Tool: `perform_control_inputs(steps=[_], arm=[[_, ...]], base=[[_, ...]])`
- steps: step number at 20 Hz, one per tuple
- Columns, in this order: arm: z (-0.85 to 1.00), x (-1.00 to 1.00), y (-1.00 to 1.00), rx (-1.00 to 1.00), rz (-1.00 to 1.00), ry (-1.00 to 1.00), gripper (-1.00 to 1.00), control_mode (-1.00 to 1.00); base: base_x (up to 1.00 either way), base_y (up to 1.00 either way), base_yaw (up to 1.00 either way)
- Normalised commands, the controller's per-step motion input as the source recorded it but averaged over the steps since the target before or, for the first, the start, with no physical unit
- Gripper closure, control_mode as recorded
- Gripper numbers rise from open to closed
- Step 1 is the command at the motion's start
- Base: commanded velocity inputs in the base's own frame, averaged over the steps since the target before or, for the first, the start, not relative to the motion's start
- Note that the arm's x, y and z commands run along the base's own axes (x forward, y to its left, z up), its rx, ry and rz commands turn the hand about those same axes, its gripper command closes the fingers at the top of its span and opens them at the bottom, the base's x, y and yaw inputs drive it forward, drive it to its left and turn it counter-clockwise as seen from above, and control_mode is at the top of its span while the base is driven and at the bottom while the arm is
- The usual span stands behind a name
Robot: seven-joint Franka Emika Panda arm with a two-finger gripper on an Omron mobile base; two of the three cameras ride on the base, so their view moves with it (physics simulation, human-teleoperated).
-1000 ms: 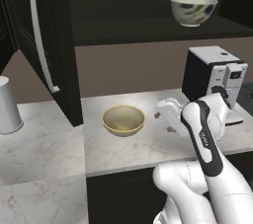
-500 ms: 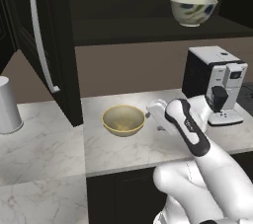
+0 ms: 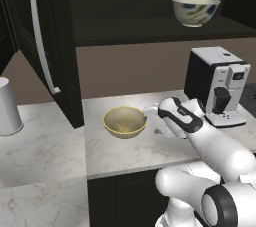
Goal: Open the cabinet. Pick the bowls from the counter and place them in the cabinet. Then close the cabinet.
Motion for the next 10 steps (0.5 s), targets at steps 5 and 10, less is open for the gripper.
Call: perform_control_inputs(steps=[5, 10], arm=[[-0.28, 0.37, 0.06, 0.00, 0.00, 0.01, -1.00, -1.00], [-0.24, 0.35, 0.08, 0.00, 0.00, 0.00, -1.00, -1.00]], base=[[0.00, 0.00, 0.00], [0.00, 0.00, 0.00]])
